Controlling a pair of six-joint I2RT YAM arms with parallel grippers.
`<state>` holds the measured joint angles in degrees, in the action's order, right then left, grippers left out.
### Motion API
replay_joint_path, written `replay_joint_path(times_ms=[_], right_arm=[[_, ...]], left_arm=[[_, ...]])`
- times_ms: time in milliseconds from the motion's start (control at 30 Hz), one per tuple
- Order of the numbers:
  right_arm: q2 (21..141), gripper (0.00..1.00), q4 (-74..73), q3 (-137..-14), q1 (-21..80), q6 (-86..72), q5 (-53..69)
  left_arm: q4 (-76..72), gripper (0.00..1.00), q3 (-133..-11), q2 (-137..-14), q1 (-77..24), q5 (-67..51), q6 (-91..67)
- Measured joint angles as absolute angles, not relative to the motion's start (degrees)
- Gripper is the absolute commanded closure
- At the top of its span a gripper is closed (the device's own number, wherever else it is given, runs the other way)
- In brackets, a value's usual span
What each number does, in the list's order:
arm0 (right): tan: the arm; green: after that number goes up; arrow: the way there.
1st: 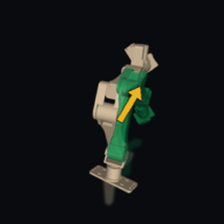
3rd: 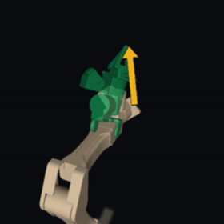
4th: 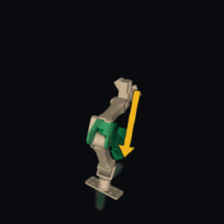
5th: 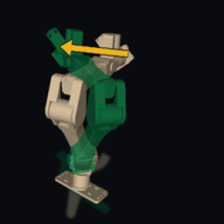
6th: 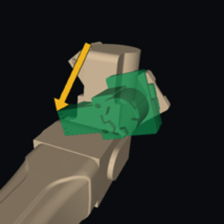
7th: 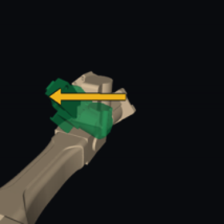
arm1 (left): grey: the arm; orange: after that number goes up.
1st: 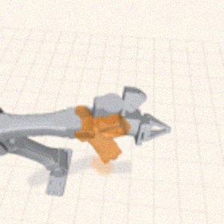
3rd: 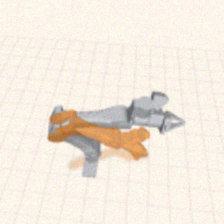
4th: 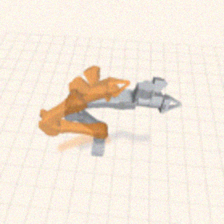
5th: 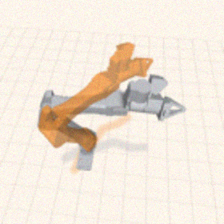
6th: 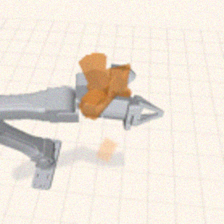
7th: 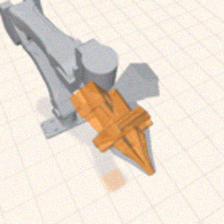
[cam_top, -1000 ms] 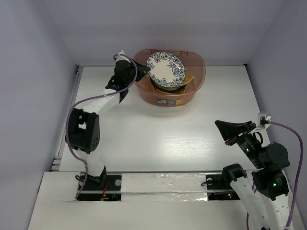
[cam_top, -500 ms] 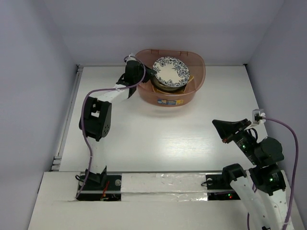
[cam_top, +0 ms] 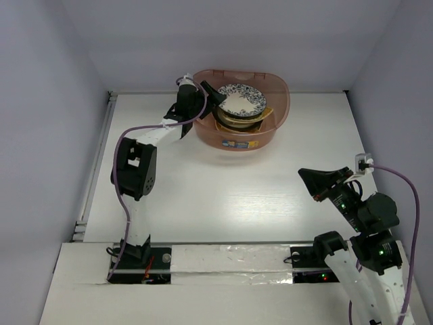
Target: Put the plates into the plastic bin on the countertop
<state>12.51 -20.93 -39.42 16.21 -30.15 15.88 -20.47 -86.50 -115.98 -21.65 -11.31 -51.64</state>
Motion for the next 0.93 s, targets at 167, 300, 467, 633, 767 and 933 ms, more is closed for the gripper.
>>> replay_joint_path(times_ms=[167, 300, 467, 633, 767, 933], right_arm=[[12.4, 0.73, -21.0, -39.5, 16.2, -30.4, 15.7], [12.4, 0.59, -21.1, -40.4, 16.2, -30.5, 15.0], [12.5, 0.22, -25.4, -47.5, 16.2, -28.0, 7.8], [8.6, 0.00, -26.5, -54.9, 16.2, -26.4, -4.1], [2.9, 0.00, -26.5, -54.5, 16.2, -26.8, -8.2], [2.2, 0.00, -28.5, -54.3, 16.2, -26.8, -9.1]], left_arm=[[-15.2, 0.17, -86.5, -110.8, -22.2, -4.6, -44.6], [-13.5, 0.01, -86.3, -101.0, -23.4, 1.9, -37.3], [-16.2, 0.01, -81.7, -82.7, -25.0, 3.8, -32.3], [-17.7, 0.01, -75.2, -66.0, -25.1, 5.1, -30.9], [-15.8, 0.01, -68.2, -55.2, -25.0, 5.7, -29.5], [-9.6, 0.01, -59.6, -46.1, -25.0, 6.2, -26.4]])
